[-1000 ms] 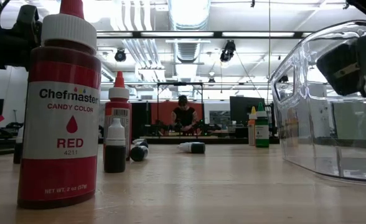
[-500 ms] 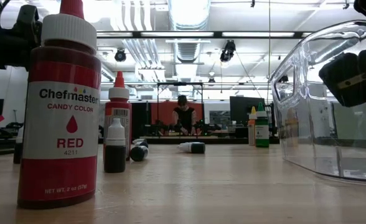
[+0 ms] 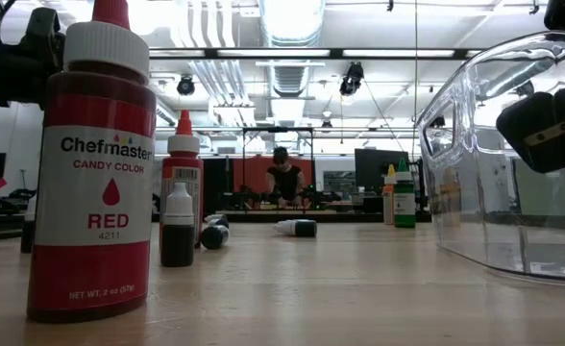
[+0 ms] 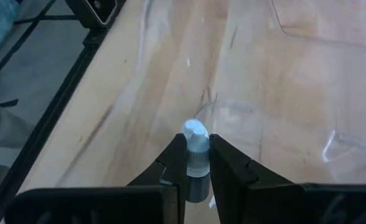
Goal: Pick & Place food coloring
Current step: Put the black food color into the transparent bin
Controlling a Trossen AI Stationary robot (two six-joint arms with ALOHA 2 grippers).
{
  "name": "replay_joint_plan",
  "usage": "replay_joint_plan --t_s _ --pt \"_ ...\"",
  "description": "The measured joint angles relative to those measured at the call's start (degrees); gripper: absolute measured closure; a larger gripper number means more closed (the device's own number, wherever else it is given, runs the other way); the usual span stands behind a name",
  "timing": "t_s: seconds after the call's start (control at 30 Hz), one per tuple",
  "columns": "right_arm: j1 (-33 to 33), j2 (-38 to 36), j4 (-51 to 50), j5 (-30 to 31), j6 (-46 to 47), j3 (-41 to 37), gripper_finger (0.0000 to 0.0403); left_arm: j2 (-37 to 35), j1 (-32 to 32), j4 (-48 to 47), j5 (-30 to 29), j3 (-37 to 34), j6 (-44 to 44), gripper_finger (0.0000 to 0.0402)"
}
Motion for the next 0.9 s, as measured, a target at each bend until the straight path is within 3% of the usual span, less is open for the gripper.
replay_joint_plan --t_s 0.63,0.9 --pt "0.0 0.1 2.2 -1.4 -0.7 -0.5 0.0362 0.0 0.0 0.0 0.0 0.0 0.0 0.0157" --pt "0.0 0.1 2.3 -1.4 -0.8 -0.5 0.0330 0.0 0.0 0.0 0.0 0.0 0.0 0.0157"
